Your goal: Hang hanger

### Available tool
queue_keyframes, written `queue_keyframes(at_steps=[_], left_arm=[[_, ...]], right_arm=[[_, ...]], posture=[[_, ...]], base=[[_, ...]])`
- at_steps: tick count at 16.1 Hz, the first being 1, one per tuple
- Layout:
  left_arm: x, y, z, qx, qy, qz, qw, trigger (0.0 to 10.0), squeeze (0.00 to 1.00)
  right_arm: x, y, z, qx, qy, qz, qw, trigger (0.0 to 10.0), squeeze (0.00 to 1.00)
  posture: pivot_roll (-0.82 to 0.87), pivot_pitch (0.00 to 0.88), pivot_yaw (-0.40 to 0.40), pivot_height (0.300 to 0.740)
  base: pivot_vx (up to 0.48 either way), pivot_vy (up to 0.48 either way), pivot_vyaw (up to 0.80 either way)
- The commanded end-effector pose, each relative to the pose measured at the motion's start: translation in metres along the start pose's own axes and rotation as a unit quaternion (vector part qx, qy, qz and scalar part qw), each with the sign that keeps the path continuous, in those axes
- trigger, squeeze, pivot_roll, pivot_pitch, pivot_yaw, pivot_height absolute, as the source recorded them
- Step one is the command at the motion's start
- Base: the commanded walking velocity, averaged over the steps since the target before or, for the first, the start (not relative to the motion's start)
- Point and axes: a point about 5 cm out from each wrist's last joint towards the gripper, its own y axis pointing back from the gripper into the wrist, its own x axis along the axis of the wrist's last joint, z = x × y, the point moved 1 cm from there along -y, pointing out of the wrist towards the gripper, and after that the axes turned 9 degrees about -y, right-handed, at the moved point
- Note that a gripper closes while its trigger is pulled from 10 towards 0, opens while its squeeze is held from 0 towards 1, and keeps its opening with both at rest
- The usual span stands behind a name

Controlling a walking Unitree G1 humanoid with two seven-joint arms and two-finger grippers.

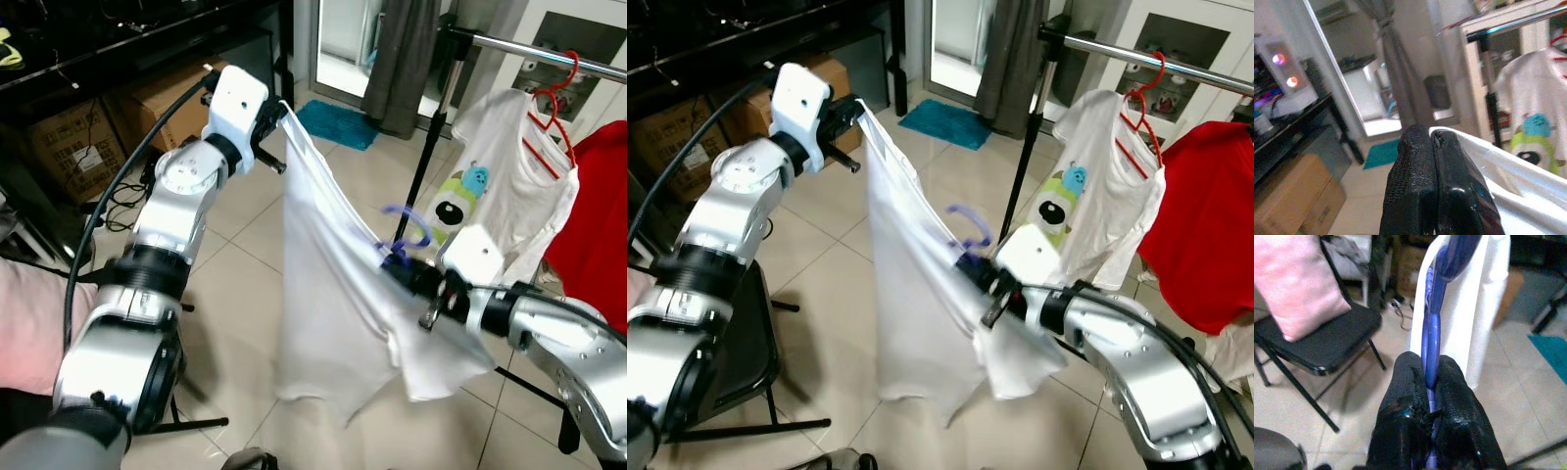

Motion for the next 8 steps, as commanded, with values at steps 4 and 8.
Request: queue_keyframes(at_steps=[4, 8], left_arm=[[-0.018, 0.007, -0.035, 0.079, -0.023, -0.056, 0.995, 0.0, 0.00], [-0.016, 0.008, -0.026, 0.044, 0.057, -0.013, 0.997, 0.0, 0.00]], right_arm=[[0.015, 0.018, 0.007, 0.018, -0.072, 0.085, 0.994, 0.0, 0.00], [-0.013, 0.021, 0.028, -0.065, -0.068, -0.001, 0.996, 0.0, 0.00]], posture=[[-0.05, 0.020, 0.021, 0.740], [-0.05, 0.017, 0.023, 0.740]], base=[[0.000, 0.000, 0.00], [0.000, 0.000, 0.00]])
